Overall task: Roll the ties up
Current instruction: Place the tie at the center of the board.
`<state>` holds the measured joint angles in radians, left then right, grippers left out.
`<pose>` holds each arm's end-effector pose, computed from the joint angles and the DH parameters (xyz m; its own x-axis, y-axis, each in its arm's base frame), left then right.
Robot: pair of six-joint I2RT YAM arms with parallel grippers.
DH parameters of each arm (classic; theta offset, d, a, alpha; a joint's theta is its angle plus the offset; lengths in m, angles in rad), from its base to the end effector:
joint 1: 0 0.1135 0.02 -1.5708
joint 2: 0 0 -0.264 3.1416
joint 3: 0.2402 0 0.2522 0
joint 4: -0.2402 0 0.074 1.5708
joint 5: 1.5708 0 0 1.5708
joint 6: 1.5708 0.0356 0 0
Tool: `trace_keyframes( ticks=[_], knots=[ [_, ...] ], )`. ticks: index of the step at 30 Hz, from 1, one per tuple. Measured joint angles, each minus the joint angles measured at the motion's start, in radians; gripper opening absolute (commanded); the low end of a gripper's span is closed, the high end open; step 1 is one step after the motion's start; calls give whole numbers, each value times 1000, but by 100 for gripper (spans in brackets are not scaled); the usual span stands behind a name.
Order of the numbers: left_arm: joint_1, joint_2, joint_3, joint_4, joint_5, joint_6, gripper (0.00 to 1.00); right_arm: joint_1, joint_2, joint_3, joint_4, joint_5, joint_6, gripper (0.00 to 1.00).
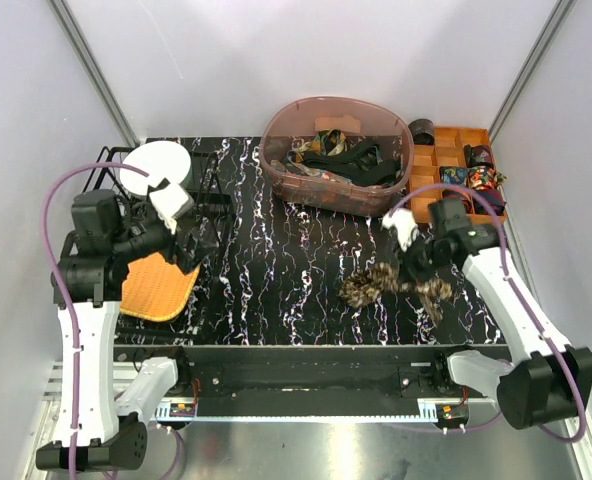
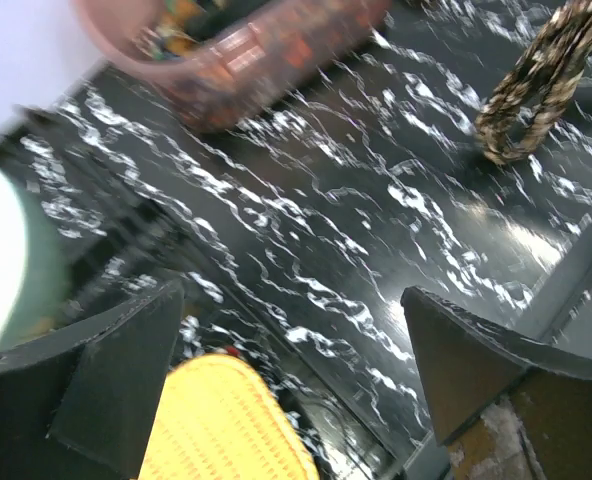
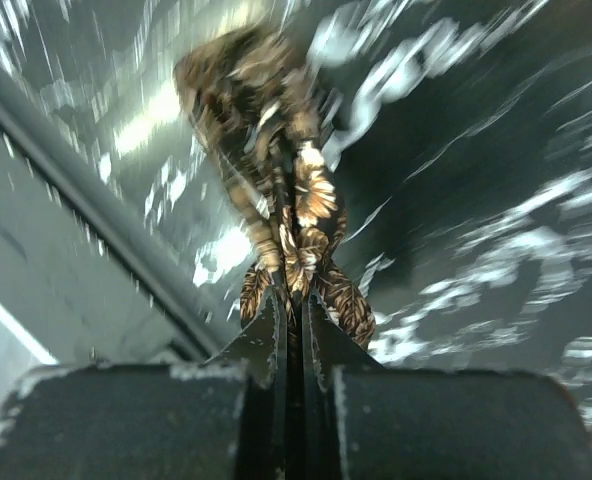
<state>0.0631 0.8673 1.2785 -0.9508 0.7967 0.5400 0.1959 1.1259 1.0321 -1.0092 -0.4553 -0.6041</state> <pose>0.1360 -0.0169 0.4169 -0.1477 0.3508 -0.9247 0.7509 0.6482 0.1260 0.1967 0.0550 0.2940 -0.5108 -0.6215 -0.5941 -0.8012 0.5946 0.0669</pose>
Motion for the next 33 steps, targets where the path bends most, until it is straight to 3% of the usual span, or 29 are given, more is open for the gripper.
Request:
trace_keyframes(
  ticks=[8,13,17,18,21,22,27,33],
  knots=[
    [-36,-17,-94,-58,-1,39,99,-1,31,-209,35,56,-142,0],
    [-54,-21,-121,-66,-4,62,99,-1,174,-230,143,108,-206,1],
    [-80,-22,-153,-69,-15,75,99,-1,296,-220,218,153,-267,22],
    [-85,-22,-160,-69,-16,79,99,-1,319,-211,226,160,-282,40],
    [-102,-22,-176,-73,-23,89,99,-2,347,-158,216,176,-298,67],
    [-106,-21,-177,-74,-24,91,99,-3,343,-138,211,177,-299,72],
    [-134,-18,-177,-74,-26,101,99,-65,248,-74,127,155,-315,83],
    [-201,23,-177,-73,-28,116,99,-396,223,5,-33,120,-418,83]
  ],
)
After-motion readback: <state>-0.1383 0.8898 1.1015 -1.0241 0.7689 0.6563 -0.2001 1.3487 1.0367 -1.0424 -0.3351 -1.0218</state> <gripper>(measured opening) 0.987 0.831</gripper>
